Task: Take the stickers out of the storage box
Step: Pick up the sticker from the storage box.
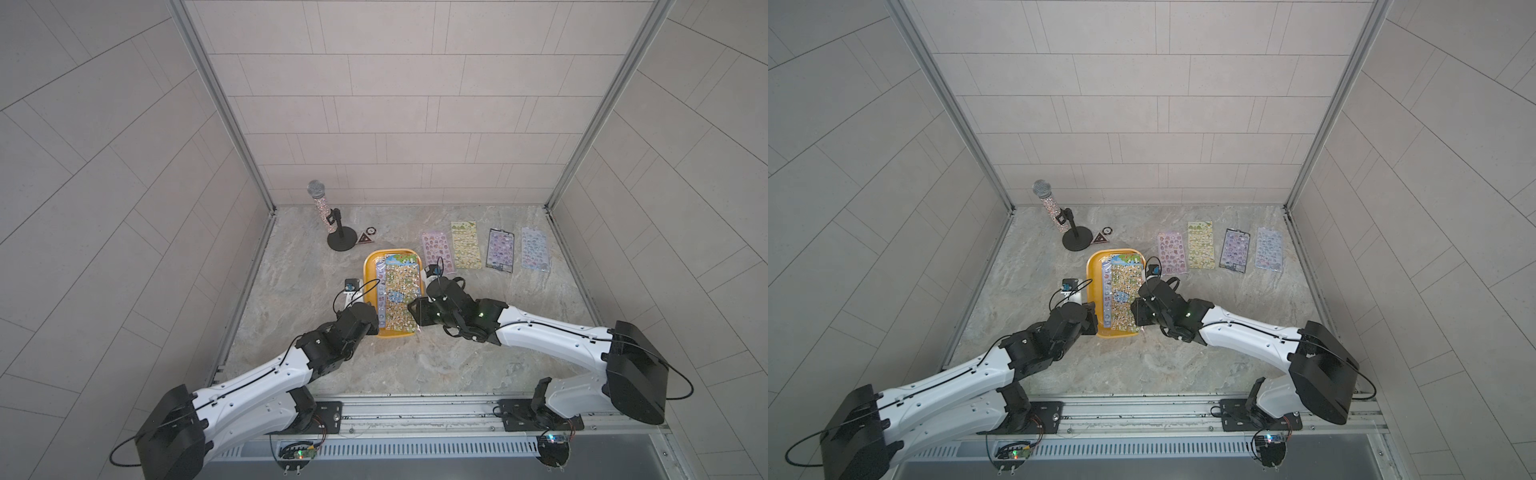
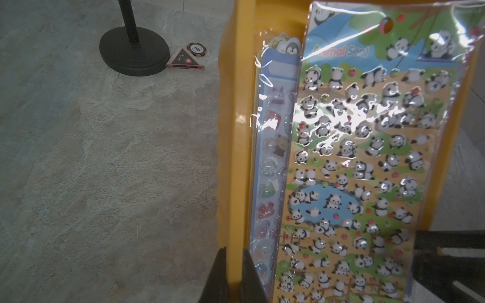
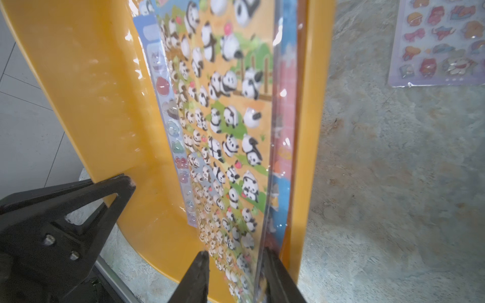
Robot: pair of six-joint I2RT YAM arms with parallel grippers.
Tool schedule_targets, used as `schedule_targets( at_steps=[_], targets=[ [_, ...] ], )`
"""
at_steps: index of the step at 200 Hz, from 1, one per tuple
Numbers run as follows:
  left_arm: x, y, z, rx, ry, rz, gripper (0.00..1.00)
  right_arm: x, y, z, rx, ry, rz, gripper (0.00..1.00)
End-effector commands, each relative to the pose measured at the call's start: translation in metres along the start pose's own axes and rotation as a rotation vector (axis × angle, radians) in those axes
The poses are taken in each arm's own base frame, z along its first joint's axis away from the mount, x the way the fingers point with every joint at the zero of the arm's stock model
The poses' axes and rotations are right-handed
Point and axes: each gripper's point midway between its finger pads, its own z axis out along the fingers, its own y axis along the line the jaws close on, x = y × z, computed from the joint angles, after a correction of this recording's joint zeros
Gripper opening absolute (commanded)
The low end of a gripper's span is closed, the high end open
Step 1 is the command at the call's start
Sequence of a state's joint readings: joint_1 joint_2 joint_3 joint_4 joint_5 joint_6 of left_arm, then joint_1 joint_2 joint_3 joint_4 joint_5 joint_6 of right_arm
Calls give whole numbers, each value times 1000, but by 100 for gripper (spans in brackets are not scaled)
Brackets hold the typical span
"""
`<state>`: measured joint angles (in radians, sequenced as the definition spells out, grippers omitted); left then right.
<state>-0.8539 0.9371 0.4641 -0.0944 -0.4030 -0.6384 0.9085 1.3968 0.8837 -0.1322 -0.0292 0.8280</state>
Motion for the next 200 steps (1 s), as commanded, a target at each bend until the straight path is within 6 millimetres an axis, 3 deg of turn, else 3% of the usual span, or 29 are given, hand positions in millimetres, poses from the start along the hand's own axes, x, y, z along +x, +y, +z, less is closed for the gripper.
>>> schedule_targets(
  at_steps=[1,30,67,131,161,200],
  targets=[
    [-17,-10,-4,38,-54,-47,0,-4,-1,2,18,-3,-2,39],
    [-17,-10,-4,41,-52,-47,0,-1,-1,9,8,15,2,39],
    [-17,-10,-4,42,-53,-48,0,2,14,14,-88,42,-2,35],
    [-16,-11,-3,44,-49,-48,0,4,21,20,-175,48,31,11],
    [-16,-11,-3,40,-50,-46,0,3,26,15,-201,45,26,0],
    [-17,-6,-4,19,-60,-45,0,-2,44,-7,-312,15,14,0]
  ],
)
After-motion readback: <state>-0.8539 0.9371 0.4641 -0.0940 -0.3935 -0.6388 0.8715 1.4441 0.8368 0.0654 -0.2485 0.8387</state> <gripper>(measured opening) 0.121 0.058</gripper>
